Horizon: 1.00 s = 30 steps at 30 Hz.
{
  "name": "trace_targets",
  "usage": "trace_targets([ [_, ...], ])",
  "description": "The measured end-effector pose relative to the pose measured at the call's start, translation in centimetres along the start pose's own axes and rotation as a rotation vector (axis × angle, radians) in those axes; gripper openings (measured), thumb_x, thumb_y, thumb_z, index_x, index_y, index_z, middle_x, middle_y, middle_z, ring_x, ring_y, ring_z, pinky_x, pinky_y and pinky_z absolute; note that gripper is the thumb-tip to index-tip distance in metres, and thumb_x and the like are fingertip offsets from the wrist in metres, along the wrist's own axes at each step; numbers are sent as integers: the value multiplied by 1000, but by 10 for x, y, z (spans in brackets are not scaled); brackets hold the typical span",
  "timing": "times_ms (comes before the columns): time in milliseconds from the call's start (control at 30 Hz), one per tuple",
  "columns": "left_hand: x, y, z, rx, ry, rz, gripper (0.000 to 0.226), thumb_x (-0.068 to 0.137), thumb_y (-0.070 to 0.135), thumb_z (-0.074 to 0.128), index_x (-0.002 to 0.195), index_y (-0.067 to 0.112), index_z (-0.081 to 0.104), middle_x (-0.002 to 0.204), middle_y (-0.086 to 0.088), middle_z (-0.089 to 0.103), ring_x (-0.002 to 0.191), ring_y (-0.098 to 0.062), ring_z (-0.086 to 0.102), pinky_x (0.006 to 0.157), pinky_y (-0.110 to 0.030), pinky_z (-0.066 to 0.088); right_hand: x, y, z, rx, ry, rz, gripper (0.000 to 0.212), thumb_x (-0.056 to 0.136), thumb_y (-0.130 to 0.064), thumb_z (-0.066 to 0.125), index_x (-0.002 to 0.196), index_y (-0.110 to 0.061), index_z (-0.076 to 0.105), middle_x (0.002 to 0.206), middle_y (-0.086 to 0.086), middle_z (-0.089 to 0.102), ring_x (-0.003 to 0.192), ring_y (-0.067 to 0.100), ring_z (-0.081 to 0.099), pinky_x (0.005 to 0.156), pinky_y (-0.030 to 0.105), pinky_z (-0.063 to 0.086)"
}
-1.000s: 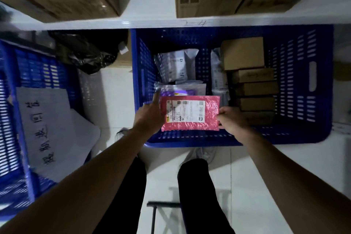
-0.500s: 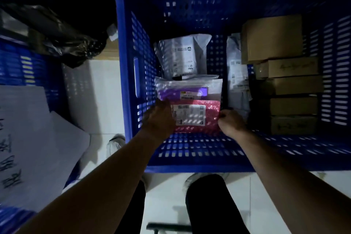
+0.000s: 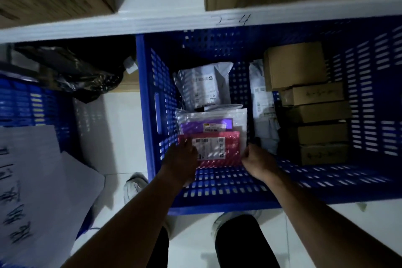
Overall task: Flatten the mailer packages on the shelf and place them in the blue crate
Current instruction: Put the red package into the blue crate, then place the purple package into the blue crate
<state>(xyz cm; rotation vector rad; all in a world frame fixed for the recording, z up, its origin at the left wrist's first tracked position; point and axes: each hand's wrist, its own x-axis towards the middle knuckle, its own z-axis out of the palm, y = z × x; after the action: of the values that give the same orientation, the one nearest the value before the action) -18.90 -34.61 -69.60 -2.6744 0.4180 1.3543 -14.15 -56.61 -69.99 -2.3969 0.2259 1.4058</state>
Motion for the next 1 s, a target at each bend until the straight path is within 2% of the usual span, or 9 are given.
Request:
trace_targets([
  [133, -33, -3, -42, -281, -105, -65, 42, 94, 28, 54, 133, 14, 57, 139, -12, 55, 125, -30, 55, 101, -42, 50, -51, -14, -26, 73, -9, 28, 27, 101, -31, 53, 84, -14, 65, 77, 5, 65, 66, 18, 58, 61, 31, 43],
  [233, -67, -3, -78, -525, -82, -120, 33, 98, 27, 45, 124, 14, 60, 125, -11, 66, 113, -29, 63, 87, -34, 51, -88, -25, -42, 188, 12, 35, 25, 99, -35, 57, 102, -13, 67, 99, 7, 72, 87, 23, 68, 81, 37, 55],
  [300, -99, -3, -108, -634, -47, -149, 32, 99, 28, 43, 122, 14, 60, 125, -12, 66, 113, -31, 63, 84, -33, 48, -123, -36, -58, 269, 5, 34, 24, 98, -35, 59, 100, -12, 67, 98, 7, 74, 88, 25, 70, 86, 44, 57],
  [400, -149, -4, -154, -748, 18, -192, 34, 100, 32, 47, 127, 18, 62, 131, -9, 64, 119, -30, 60, 90, -31, 46, -173, -52, -78, 380, 20, 33, 30, 97, -30, 60, 91, -1, 67, 85, 19, 73, 81, 37, 71, 82, 53, 57],
  [533, -225, -11, -210, -838, 98, -198, 26, 98, 28, 48, 106, 19, 71, 124, -5, 68, 115, -30, 61, 90, -31, 46, -253, -82, -107, 564, 30, 63, 22, 97, -24, 63, 76, -16, 64, 74, 6, 73, 74, 26, 73, 73, 42, 58],
  [633, -279, -23, -241, -946, 139, -244, 30, 90, 36, 49, 104, 25, 73, 118, -1, 72, 108, -29, 65, 90, -33, 48, -309, -105, -129, 648, 37, 50, 19, 98, -23, 63, 80, -16, 64, 72, 4, 72, 68, 20, 71, 66, 34, 57],
  [733, -333, -36, -268, -1121, 154, -297, 32, 85, 39, 48, 95, 21, 73, 98, -4, 76, 94, -28, 71, 88, -40, 55, -362, -123, -151, 673, 43, 49, 19, 101, -23, 59, 89, -10, 65, 73, 7, 70, 62, 16, 66, 55, 23, 50],
  [867, -377, -62, -294, -1382, 286, -322, 31, 66, 44, 54, 71, 19, 73, 72, -4, 75, 78, -31, 72, 81, -49, 59, -415, -146, -181, 670, 80, -24, 22, 101, -28, 58, 94, -9, 67, 76, 8, 72, 62, 16, 66, 60, 29, 51],
  [1000, -386, -88, -319, -1435, 410, -288, 27, 66, 47, 57, 69, 27, 75, 73, -7, 75, 80, -37, 71, 81, -56, 58, -440, -156, -203, 635, 121, -91, 27, 96, -28, 54, 80, -10, 65, 69, 9, 71, 61, 20, 64, 62, 40, 51],
])
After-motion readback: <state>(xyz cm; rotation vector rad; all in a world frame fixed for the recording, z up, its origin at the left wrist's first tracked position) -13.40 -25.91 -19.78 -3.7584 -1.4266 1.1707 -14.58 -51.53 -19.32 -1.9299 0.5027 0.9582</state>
